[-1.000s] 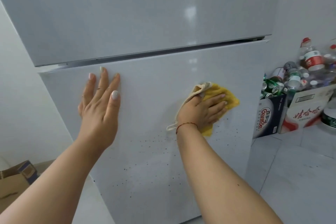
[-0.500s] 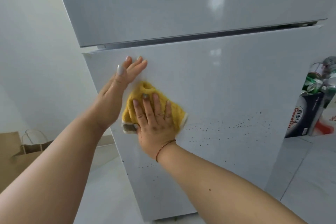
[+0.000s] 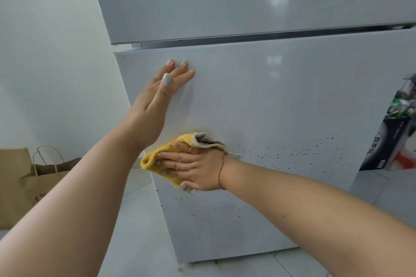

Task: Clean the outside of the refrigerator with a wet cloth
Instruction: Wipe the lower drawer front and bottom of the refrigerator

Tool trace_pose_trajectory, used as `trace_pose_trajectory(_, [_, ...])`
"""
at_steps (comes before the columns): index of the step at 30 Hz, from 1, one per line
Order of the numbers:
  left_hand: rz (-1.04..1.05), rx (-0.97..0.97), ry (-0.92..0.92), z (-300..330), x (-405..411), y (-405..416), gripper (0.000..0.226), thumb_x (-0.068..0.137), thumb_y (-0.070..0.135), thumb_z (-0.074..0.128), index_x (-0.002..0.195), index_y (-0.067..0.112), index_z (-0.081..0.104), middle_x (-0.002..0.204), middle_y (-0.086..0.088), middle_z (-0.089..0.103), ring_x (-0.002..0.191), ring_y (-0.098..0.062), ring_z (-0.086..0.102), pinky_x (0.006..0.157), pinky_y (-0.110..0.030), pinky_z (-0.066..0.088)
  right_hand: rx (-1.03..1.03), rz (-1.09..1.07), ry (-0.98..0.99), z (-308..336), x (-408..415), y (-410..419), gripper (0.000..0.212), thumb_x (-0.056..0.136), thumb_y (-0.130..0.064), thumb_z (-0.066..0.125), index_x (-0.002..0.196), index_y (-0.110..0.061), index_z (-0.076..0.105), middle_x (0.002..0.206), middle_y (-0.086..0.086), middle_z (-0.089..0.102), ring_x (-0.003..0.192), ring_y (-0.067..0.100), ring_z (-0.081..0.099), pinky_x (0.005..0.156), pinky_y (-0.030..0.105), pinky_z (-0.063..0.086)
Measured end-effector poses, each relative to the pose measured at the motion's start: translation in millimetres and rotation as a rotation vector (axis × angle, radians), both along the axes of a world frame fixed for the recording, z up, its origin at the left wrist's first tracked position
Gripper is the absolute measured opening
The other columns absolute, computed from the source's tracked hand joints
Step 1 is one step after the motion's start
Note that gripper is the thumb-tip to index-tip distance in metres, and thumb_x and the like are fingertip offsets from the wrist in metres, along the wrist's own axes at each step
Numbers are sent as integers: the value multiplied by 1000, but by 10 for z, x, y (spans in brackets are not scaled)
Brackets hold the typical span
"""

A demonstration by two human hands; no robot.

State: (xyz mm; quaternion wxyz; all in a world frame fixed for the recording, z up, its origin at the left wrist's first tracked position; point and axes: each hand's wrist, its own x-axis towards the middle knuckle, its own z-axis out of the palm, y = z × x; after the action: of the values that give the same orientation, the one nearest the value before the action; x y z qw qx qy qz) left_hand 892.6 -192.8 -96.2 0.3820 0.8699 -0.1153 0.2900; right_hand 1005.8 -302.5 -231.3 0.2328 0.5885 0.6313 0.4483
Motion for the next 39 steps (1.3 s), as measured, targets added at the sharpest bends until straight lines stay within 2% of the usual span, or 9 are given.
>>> trace_pose_trajectory(4, [15, -8, -12, -23, 10, -6, 68, 84, 82, 11, 129, 45, 48, 151, 22, 34, 144, 9, 10, 121, -25, 5, 192, -43, -59, -91, 273, -503, 52, 99, -35, 29, 150, -23, 24, 157, -4, 22, 146, 18, 11, 118, 45, -12])
trace_pose_trajectory(8, [84, 64, -92, -82, 60, -30, 72, 83, 83, 8, 130, 43, 46, 151, 21, 30, 145, 9, 7, 118, -18, 3, 524, -106, -19, -154, 467, -1021, 55, 95, -47, 41, 147, -33, 29, 156, -8, 20, 147, 16, 9, 119, 43, 6])
trace_pose_trajectory(12, [183, 202, -159, -161, 99, -74, 80, 90, 74, 4, 139, 28, 48, 154, 18, 24, 147, 4, 5, 113, -6, 1, 798, -242, 97, -291, 601, -1413, 63, 97, -50, 35, 152, -30, 13, 161, -2, -2, 148, 24, 4, 118, 50, 9])
trace_pose_trajectory(16, [203, 233, -197, -200, 137, -111, 80, 93, 71, 4, 140, 23, 49, 154, 14, 24, 148, -2, 6, 115, -9, 2, 1089, -475, 314, -391, 694, -1749, 62, 100, -49, 19, 152, -25, -2, 160, 5, -7, 147, 32, -1, 116, 54, 9])
trace_pose_trajectory(20, [204, 212, -226, -229, 177, -122, 78, 93, 71, 5, 138, 24, 50, 153, 12, 27, 149, -6, 8, 116, -11, 3, 1454, -678, 608, -372, 757, -2000, 64, 100, -47, 11, 152, -9, 7, 157, 21, 11, 145, 37, 9, 117, 52, 10])
trace_pose_trajectory(25, [173, 150, -229, -240, 206, -142, 71, 92, 73, 8, 131, 30, 50, 152, 10, 29, 149, -7, 8, 116, -10, 4, 1837, -758, 967, -355, 838, -2072, 61, 100, -40, 13, 152, -10, 0, 160, 14, 0, 147, 28, -1, 120, 39, 1])
trace_pose_trajectory(31, [162, 156, -187, -217, 186, -152, 72, 89, 76, 5, 131, 36, 47, 151, 17, 24, 149, -3, 4, 113, -7, 1, 2308, -832, 1295, -329, 802, -1804, 56, 103, -37, 19, 153, -17, 1, 160, 8, 4, 147, 25, 4, 117, 39, 7])
trace_pose_trajectory(35, [149, 146, -162, -195, 170, -148, 64, 93, 70, 8, 131, 37, 48, 153, 17, 24, 148, -1, 3, 112, -5, 0, 2346, -839, 1380, -374, 593, -1426, 57, 104, -36, 21, 152, -14, 1, 160, 11, 5, 147, 25, 3, 119, 36, 3])
trace_pose_trajectory(39, [177, 209, -153, -189, 129, -113, 65, 96, 53, 12, 139, 24, 51, 155, 14, 23, 146, 2, 4, 114, -8, 1, 2109, -717, 1335, -579, 189, -834, 62, 101, -38, 22, 151, -8, 2, 159, 15, 3, 147, 31, 0, 119, 41, 1])
